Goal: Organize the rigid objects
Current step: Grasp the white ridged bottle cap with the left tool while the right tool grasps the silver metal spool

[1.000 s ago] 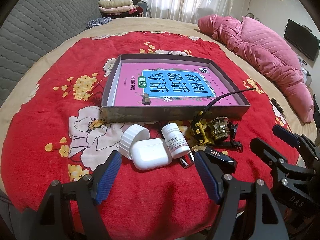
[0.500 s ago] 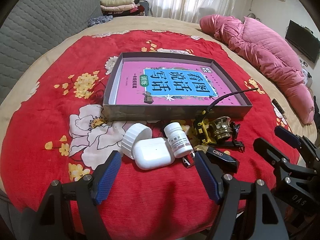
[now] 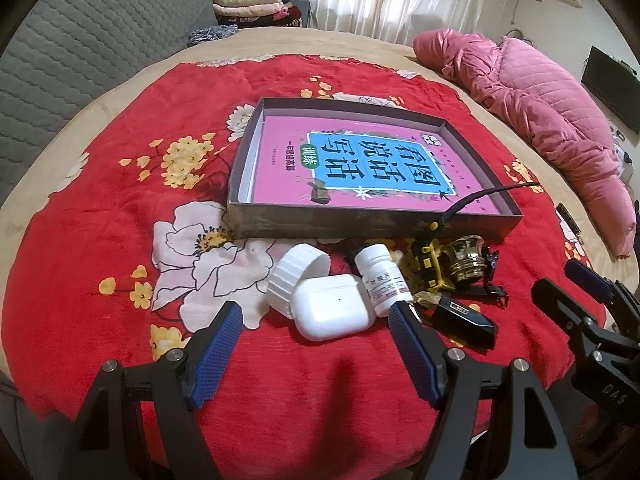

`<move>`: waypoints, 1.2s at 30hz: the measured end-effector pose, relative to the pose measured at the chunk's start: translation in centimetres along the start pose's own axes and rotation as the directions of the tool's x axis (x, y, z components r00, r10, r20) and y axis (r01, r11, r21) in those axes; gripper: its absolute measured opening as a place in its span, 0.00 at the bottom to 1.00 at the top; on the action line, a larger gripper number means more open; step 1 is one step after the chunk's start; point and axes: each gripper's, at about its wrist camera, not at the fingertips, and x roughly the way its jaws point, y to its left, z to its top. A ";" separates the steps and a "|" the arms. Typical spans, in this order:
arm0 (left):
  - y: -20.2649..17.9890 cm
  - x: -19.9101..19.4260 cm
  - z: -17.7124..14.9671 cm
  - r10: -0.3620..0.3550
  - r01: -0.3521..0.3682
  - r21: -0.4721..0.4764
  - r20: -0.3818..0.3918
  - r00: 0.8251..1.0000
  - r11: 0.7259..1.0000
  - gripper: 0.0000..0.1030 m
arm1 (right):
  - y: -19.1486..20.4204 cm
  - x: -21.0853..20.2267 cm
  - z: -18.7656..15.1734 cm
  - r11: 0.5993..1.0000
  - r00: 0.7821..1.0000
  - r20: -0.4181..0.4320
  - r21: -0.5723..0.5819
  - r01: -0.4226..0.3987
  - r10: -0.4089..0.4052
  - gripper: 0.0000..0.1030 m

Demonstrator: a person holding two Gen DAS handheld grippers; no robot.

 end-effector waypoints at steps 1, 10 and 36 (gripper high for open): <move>0.1 0.1 0.0 0.000 0.000 -0.002 -0.002 1.000 1.000 0.73 | -0.1 0.0 0.0 1.000 1.000 -0.001 0.001 0.000 0.000 0.79; 2.1 0.8 0.4 0.030 -0.030 -0.050 -0.001 1.000 0.998 0.73 | -0.3 0.2 0.0 1.000 1.000 -0.007 0.007 0.005 -0.005 0.79; 3.7 3.8 1.8 0.034 -0.034 -0.052 -0.004 0.999 0.998 0.63 | 0.4 3.0 0.3 1.000 0.998 -0.062 0.000 -0.005 0.005 0.79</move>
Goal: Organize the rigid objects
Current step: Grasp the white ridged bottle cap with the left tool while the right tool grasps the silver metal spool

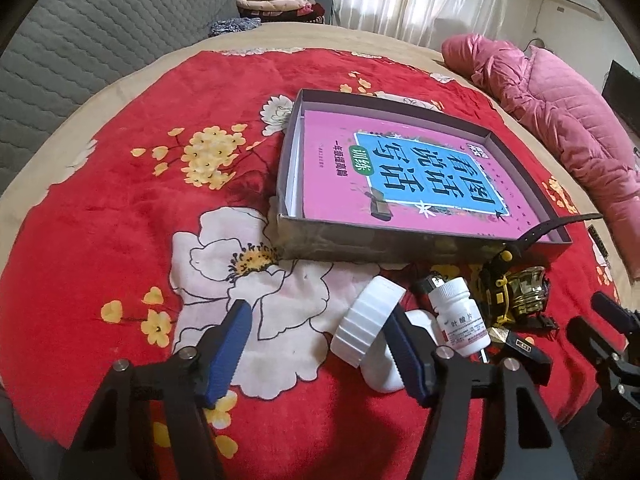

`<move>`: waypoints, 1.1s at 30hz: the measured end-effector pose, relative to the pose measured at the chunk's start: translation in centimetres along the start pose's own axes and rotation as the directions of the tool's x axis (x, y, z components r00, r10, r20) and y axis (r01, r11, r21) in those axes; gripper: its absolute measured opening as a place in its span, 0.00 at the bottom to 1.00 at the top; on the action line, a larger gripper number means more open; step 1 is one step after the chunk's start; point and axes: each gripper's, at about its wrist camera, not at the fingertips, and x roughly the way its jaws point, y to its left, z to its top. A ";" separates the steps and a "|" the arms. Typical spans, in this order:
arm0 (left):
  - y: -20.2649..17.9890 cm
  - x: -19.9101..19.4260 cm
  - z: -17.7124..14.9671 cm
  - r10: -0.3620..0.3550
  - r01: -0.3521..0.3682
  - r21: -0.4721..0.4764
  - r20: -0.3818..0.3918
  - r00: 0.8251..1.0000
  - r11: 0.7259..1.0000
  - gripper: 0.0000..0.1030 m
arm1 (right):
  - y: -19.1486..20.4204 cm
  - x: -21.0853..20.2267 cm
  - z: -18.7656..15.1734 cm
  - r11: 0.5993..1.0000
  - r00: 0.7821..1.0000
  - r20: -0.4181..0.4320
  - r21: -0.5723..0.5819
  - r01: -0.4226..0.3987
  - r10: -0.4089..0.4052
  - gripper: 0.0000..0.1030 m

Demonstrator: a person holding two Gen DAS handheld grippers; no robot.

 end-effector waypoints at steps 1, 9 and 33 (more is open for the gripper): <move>0.0 0.1 0.0 -0.006 0.006 0.000 -0.003 1.000 1.000 0.60 | 0.1 0.2 0.2 1.000 1.000 -0.003 0.003 -0.012 0.012 0.79; -0.6 0.4 0.1 -0.074 0.074 0.023 -0.009 0.997 0.997 0.46 | 0.4 2.2 1.1 0.989 0.991 -0.039 0.082 -0.126 0.129 0.75; -0.3 1.8 0.4 -0.137 0.138 0.015 -0.020 0.990 0.990 0.29 | 0.8 7.4 1.9 0.989 0.986 -0.122 0.101 -0.106 0.118 0.37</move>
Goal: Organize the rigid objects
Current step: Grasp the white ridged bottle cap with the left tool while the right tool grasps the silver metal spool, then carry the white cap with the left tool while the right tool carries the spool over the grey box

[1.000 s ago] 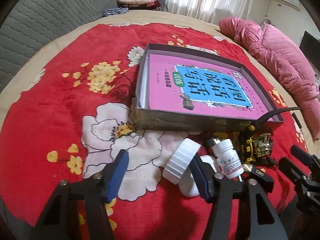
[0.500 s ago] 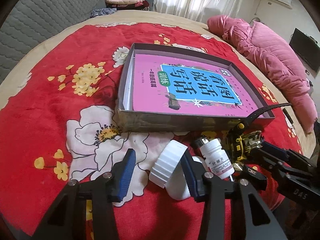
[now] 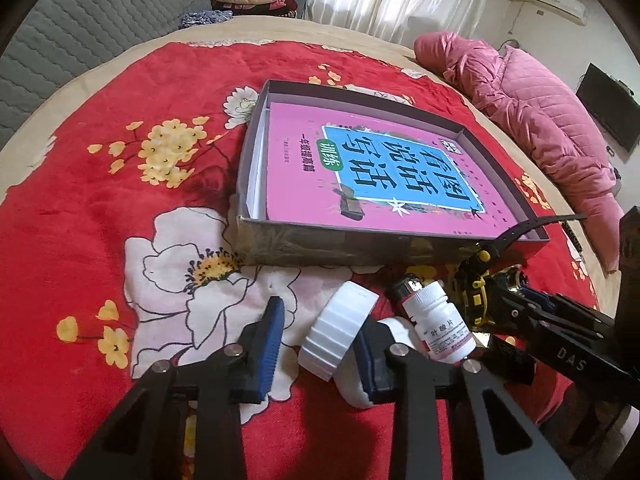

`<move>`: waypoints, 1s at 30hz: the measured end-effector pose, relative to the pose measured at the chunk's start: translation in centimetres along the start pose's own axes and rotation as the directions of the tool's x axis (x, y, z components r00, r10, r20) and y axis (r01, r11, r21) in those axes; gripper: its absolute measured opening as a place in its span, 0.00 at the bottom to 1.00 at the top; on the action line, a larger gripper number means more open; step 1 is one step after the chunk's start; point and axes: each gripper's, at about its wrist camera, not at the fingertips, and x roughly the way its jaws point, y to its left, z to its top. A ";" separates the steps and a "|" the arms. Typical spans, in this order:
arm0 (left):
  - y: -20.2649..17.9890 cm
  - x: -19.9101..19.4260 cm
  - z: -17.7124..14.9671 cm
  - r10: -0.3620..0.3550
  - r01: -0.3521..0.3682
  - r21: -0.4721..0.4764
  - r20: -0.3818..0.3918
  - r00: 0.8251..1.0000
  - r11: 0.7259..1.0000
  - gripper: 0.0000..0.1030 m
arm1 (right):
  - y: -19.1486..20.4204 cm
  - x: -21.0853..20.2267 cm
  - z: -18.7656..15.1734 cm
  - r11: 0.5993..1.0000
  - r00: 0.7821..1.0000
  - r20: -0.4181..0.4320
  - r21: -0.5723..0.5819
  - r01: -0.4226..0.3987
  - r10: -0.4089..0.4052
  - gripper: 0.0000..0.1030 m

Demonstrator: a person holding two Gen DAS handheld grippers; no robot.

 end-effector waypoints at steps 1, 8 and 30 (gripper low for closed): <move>0.0 0.1 0.0 -0.006 0.006 0.001 0.000 1.000 1.000 0.25 | 0.0 0.0 0.0 1.000 1.000 0.003 -0.002 -0.002 0.002 0.37; -0.2 -0.1 0.0 -0.001 0.001 0.013 0.033 0.999 1.000 0.18 | 0.0 -0.4 -0.2 1.000 1.000 0.022 -0.019 -0.016 0.016 0.37; 0.9 -2.0 0.4 0.013 -0.010 -0.026 0.120 0.993 1.000 0.15 | 0.6 -3.0 -0.6 0.996 0.995 0.095 -0.087 -0.002 0.010 0.37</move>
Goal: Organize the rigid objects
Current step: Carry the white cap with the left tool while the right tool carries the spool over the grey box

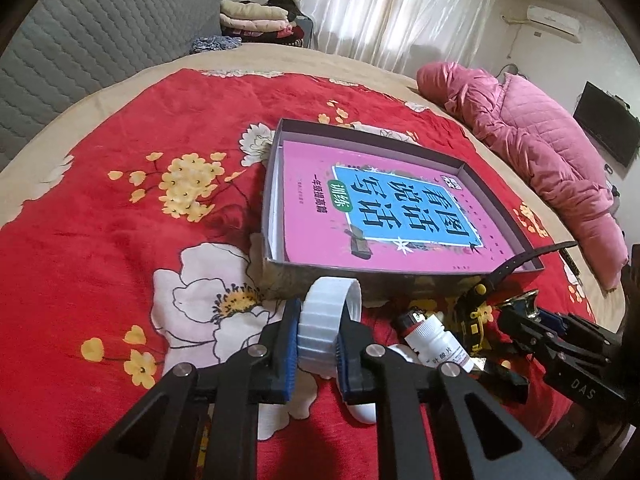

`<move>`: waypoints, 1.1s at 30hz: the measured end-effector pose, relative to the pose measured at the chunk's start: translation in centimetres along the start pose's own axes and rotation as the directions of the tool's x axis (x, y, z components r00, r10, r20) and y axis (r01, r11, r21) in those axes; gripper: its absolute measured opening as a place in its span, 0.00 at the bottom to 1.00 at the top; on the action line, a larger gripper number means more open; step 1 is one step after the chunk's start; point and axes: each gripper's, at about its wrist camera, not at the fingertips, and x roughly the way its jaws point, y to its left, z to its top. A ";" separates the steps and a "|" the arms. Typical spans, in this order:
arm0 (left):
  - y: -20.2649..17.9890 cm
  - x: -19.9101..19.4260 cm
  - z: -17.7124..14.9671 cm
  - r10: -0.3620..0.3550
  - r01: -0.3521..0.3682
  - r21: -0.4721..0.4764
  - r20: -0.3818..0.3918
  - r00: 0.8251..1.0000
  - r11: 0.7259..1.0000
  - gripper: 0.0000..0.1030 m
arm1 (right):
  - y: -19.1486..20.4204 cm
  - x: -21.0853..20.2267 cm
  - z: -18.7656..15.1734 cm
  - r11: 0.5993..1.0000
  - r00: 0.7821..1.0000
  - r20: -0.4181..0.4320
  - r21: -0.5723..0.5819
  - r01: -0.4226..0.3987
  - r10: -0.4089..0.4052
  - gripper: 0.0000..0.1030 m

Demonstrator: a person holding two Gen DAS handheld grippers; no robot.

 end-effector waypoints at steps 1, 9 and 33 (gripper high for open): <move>0.1 -0.1 0.0 0.001 -0.001 -0.002 0.003 1.000 1.000 0.15 | 0.0 -0.1 0.0 1.000 1.000 0.002 -0.002 0.001 -0.001 0.37; 0.1 -1.0 0.2 0.015 -0.015 0.005 0.041 0.999 1.000 0.15 | -0.1 -1.1 0.2 1.000 0.999 0.028 -0.018 0.019 -0.018 0.37; -2.0 -1.5 2.0 0.037 -0.038 0.007 0.090 0.995 0.999 0.15 | -3.9 -3.1 1.1 0.994 0.986 0.126 0.030 0.104 -0.107 0.37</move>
